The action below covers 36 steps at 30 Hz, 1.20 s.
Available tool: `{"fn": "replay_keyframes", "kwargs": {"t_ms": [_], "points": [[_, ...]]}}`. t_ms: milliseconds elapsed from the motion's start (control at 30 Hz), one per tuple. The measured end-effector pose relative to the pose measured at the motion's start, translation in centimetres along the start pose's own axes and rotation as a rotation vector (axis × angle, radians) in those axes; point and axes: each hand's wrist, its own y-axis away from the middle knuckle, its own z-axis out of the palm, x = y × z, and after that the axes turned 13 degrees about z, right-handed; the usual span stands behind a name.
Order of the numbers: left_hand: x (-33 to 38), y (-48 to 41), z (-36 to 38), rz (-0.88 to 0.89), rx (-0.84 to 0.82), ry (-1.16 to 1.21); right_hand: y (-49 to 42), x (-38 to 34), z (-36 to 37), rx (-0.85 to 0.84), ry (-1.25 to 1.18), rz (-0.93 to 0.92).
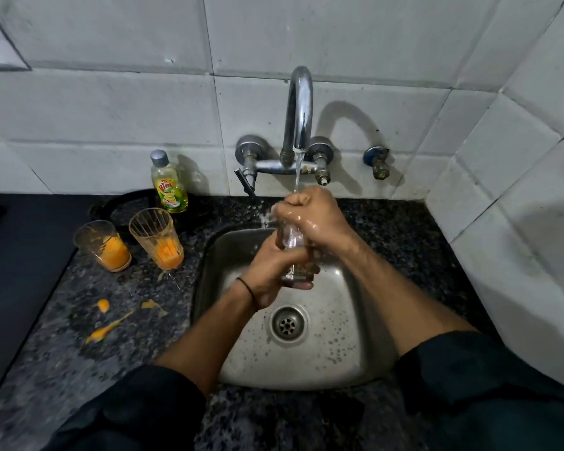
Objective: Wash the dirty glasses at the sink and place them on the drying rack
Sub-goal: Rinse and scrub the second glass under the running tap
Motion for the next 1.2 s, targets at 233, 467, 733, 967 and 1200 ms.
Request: {"fn": "replay_keyframes", "kwargs": {"t_ms": [233, 467, 733, 967, 1200], "points": [[-0.6, -0.7, 0.1, 0.149, 0.142, -0.459, 0.7, -0.8, 0.8, 0.215, 0.297, 0.051], [0.2, 0.5, -0.5, -0.013, -0.008, -0.029, 0.5, 0.1, 0.3, -0.073, -0.138, -0.041], [-1.4, 0.5, 0.6, 0.321, 0.359, -0.532, 1.5, -1.0, 3.2, 0.251, 0.296, -0.235], [0.4, 0.7, -1.3, 0.126, 0.137, -0.402, 1.6, 0.2, 1.9, 0.103, -0.103, -0.102], [0.9, 0.9, 0.0, 0.15, 0.074, -0.215, 1.1, -0.5, 0.8, 0.081, 0.015, -0.073]]}}
